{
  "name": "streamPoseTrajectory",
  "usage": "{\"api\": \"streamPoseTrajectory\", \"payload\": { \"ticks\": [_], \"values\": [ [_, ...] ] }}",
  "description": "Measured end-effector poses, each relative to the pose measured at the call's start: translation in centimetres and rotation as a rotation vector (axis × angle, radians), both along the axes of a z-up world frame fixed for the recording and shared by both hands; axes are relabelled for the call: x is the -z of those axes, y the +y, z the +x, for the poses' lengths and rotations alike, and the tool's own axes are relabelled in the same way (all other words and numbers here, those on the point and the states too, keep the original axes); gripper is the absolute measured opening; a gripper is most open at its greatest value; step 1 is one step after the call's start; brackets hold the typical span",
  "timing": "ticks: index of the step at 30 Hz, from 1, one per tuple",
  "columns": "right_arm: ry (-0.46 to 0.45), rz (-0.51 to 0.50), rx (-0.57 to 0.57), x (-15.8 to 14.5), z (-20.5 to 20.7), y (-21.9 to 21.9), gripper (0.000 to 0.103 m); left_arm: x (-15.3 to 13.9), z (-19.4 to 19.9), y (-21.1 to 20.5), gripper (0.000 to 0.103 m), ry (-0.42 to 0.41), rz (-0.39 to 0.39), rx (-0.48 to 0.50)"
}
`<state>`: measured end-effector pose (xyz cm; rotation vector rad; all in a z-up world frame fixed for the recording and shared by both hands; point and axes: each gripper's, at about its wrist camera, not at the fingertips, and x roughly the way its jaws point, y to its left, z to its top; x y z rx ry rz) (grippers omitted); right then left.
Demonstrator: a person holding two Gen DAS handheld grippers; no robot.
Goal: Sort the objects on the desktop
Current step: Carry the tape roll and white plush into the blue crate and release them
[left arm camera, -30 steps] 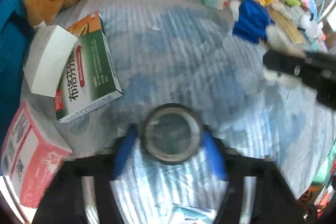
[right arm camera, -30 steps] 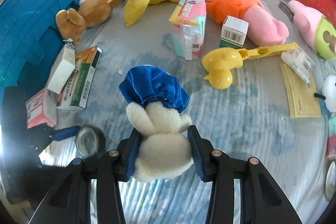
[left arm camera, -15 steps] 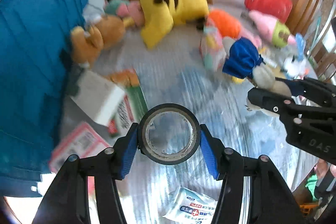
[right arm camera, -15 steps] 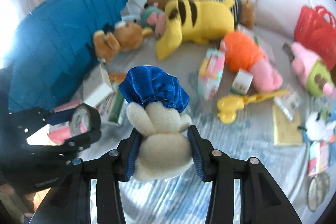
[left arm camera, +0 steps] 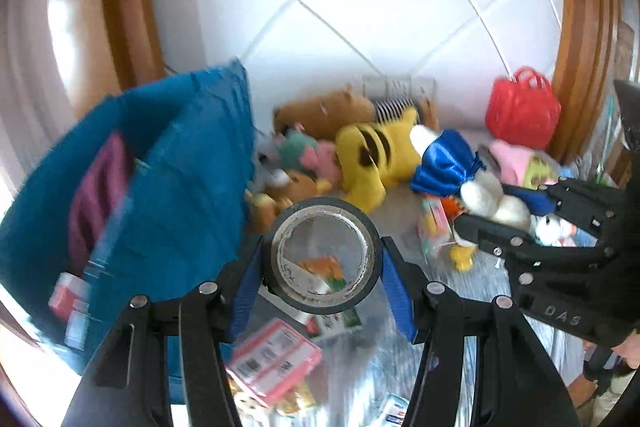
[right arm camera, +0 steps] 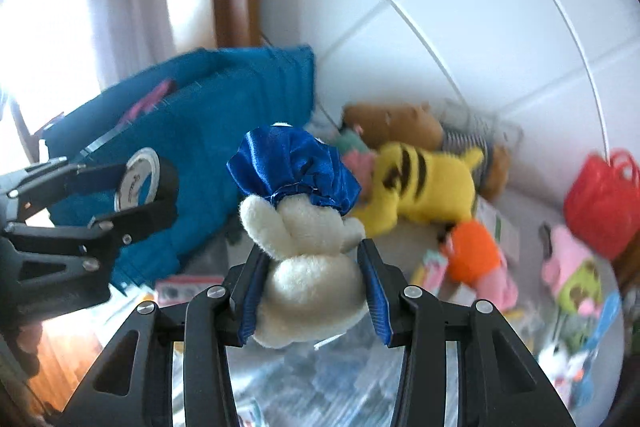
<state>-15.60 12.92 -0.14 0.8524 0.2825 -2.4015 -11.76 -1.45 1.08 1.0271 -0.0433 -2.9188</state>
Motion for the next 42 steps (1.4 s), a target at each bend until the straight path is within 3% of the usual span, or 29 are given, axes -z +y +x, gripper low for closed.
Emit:
{"api": "streamPoseTrajectory", "payload": {
  "ticks": [6, 13, 18, 23, 27, 33, 34, 36, 39, 42],
  "values": [
    [0.109, -0.011, -0.1, -4.5, 1.1, -6.0, 0.044, -5.4, 2.3, -5.8, 0.055, 0.125, -0.033, -0.1],
    [0.171, -0.048, -0.256, -8.0, 1.8, -15.7, 0.044, -7.9, 3.8, -16.3, 0.055, 0.139, -0.053, -0.26],
    [0.133, -0.009, -0.361, -7.9, 1.3, -23.6, 0.044, -7.4, 3.4, -24.4, 0.055, 0.064, -0.062, -0.345],
    [0.056, 0.075, -0.428, -5.5, 0.8, -30.7, 0.044, -3.9, 1.9, -30.4, 0.055, -0.077, -0.02, -0.367],
    [0.009, 0.145, -0.435, -3.2, 0.9, -33.9, 0.044, -1.4, 1.7, -32.7, 0.055, -0.141, -0.001, -0.367],
    [-0.04, 0.188, -0.39, -0.8, 1.2, -35.1, 0.045, 0.5, 1.8, -33.6, 0.059, -0.179, 0.016, -0.34],
    [-0.043, 0.191, -0.38, -0.6, 1.1, -34.9, 0.048, 0.6, 1.9, -33.6, 0.062, -0.181, 0.018, -0.336],
    [-0.05, 0.195, -0.361, -0.2, 0.8, -34.6, 0.055, 0.6, 2.1, -33.3, 0.082, -0.172, 0.01, -0.33],
    [-0.047, 0.191, -0.339, -0.3, 1.1, -34.3, 0.078, 0.3, 2.6, -32.9, 0.084, -0.157, 0.008, -0.318],
    [-0.028, 0.176, -0.324, -1.0, 2.1, -33.5, 0.08, -0.3, 3.3, -32.3, 0.084, -0.139, 0.003, -0.313]
  ]
}}
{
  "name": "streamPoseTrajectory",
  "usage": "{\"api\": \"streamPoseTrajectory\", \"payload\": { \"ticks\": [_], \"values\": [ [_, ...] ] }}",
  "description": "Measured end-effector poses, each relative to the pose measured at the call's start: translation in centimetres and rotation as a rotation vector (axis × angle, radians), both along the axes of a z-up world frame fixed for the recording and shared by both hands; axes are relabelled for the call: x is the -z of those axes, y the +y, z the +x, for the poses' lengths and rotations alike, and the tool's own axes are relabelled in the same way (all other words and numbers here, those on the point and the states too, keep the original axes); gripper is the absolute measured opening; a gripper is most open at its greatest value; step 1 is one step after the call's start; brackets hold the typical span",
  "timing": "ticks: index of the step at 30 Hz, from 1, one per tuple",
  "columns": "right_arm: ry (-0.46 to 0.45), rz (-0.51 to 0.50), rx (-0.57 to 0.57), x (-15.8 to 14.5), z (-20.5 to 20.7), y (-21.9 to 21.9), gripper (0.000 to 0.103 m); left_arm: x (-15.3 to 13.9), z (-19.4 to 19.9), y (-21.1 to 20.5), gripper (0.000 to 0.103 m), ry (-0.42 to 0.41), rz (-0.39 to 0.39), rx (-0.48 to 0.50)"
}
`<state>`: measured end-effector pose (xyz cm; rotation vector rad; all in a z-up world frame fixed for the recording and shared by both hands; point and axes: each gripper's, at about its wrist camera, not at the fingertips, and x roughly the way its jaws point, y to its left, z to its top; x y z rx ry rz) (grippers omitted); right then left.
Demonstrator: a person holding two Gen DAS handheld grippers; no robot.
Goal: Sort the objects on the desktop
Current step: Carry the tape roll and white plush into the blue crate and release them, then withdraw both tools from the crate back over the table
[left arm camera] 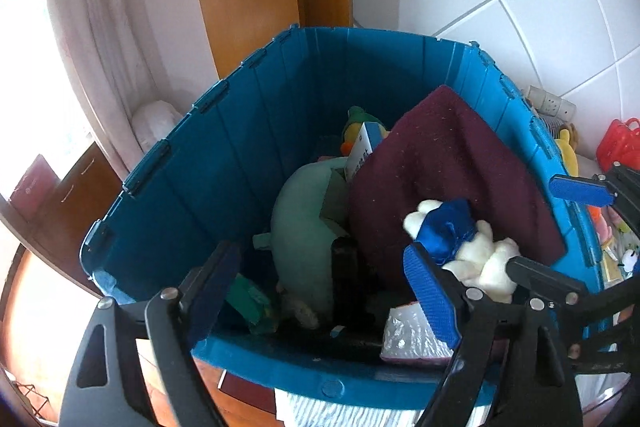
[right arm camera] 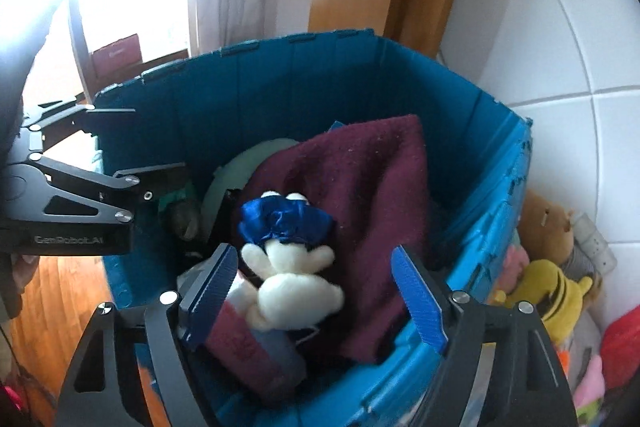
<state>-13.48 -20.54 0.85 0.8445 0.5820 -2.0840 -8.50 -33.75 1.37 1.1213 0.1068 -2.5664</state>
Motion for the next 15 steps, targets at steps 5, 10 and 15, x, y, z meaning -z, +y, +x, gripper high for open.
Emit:
{"api": "streamPoseTrajectory", "payload": {
  "ticks": [5, 10, 15],
  "values": [
    [0.044, -0.076, 0.037, -2.1, 2.5, 3.5, 0.087, -1.7, 2.1, 2.6, 0.084, 0.066, -0.03, 0.031],
    [0.068, -0.175, 0.111, -3.3, 4.9, 9.6, 0.098, -3.5, 4.1, 8.0, 0.084, 0.141, -0.068, 0.096],
    [0.073, -0.206, 0.216, -3.1, 6.2, 16.8, 0.101, -4.1, 5.6, 14.6, 0.084, 0.184, -0.067, 0.178]
  ]
}}
